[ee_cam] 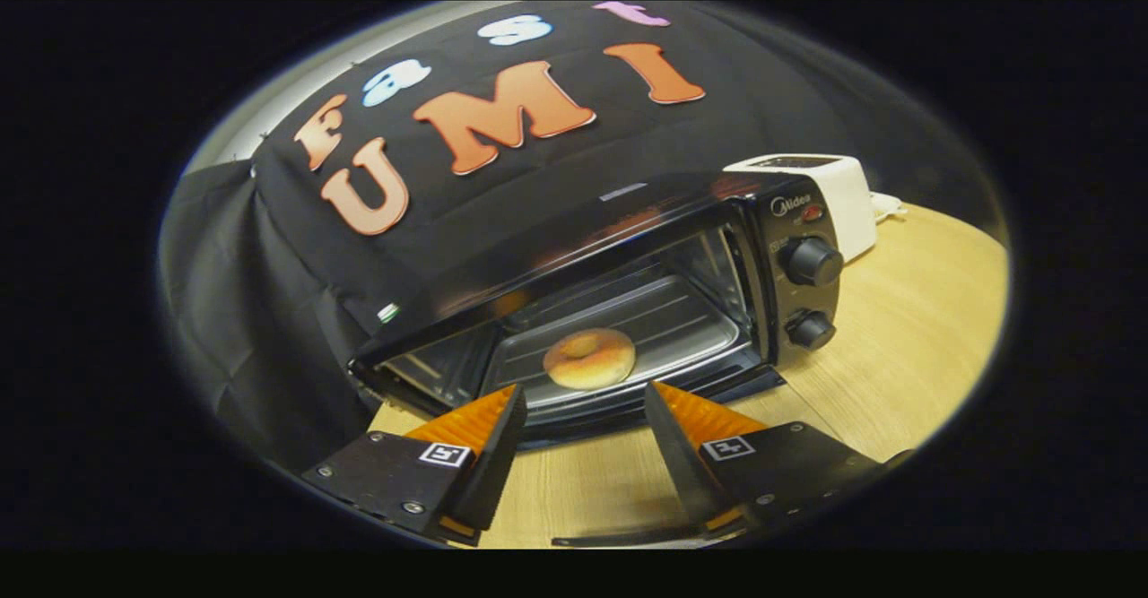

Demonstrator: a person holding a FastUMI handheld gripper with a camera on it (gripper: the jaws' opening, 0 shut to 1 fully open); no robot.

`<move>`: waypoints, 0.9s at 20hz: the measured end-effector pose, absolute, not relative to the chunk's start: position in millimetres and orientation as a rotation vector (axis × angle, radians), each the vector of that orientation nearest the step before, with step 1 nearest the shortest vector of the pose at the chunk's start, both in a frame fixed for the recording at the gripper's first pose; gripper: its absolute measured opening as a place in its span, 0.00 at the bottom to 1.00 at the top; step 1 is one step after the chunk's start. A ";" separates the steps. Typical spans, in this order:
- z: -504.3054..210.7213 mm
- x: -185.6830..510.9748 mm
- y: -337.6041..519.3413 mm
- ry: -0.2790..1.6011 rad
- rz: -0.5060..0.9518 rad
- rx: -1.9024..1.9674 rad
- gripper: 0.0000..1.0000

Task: Open the toaster oven, put the food inside, and close the toaster oven door.

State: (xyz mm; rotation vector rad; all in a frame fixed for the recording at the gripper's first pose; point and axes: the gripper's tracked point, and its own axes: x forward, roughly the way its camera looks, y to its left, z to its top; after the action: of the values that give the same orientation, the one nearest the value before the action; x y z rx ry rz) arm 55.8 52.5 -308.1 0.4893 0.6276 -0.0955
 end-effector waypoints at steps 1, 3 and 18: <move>-303.9 43.4 55.6 0.640 -0.079 0.450 0.81; -296.5 20.1 60.8 0.663 -0.042 0.361 0.87; -343.2 -96.9 77.4 0.880 0.006 0.143 0.95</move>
State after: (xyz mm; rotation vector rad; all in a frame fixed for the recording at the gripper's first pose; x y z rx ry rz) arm -96.9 77.4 -343.2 0.1434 0.8798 0.0060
